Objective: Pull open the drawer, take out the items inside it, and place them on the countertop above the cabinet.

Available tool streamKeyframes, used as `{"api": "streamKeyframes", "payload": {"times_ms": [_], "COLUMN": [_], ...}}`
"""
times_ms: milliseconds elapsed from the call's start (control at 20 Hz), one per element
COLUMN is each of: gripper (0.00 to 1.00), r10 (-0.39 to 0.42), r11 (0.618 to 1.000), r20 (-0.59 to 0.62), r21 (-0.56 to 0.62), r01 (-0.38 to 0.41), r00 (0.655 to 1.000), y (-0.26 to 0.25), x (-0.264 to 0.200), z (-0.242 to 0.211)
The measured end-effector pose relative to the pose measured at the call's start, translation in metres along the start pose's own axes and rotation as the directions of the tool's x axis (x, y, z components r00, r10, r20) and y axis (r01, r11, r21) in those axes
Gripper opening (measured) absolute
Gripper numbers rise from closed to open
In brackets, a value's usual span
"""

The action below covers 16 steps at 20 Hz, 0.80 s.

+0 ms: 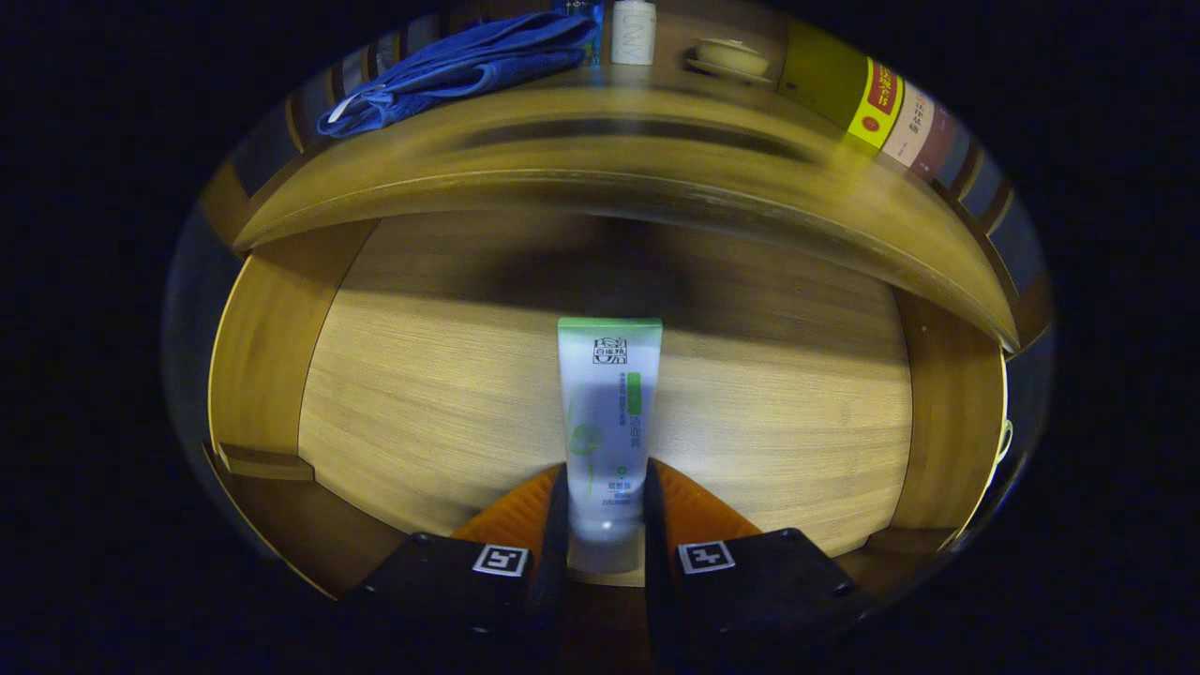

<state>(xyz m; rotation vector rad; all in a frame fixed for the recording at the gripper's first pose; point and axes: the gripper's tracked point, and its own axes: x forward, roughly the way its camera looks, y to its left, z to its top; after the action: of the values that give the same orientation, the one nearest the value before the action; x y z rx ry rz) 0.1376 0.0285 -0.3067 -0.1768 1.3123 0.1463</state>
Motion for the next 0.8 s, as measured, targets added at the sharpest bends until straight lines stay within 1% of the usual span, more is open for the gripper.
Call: {"api": "streamKeyframes", "payload": {"times_ms": [100, 200, 300, 550, 800], "gripper": [0.44, 0.44, 0.44, 0.44, 0.44], "r10": [0.012, -0.001, 0.003, 0.057, 0.061], "r11": [1.000, 1.000, 0.999, 0.995, 0.995], "r20": [0.028, 0.100, 0.150, 0.197, 0.279], "r21": [0.028, 0.023, 0.038, 0.068, 0.061], "r01": [-0.013, -0.001, -0.009, -0.071, -0.081], "r00": [1.000, 0.995, 0.989, 0.979, 0.958], "y": [-0.001, -0.002, 0.000, 0.004, 0.012], "x": [-0.014, -0.022, -0.035, -0.053, -0.080], "z": [0.008, 0.016, 0.023, 0.017, 0.010]}}
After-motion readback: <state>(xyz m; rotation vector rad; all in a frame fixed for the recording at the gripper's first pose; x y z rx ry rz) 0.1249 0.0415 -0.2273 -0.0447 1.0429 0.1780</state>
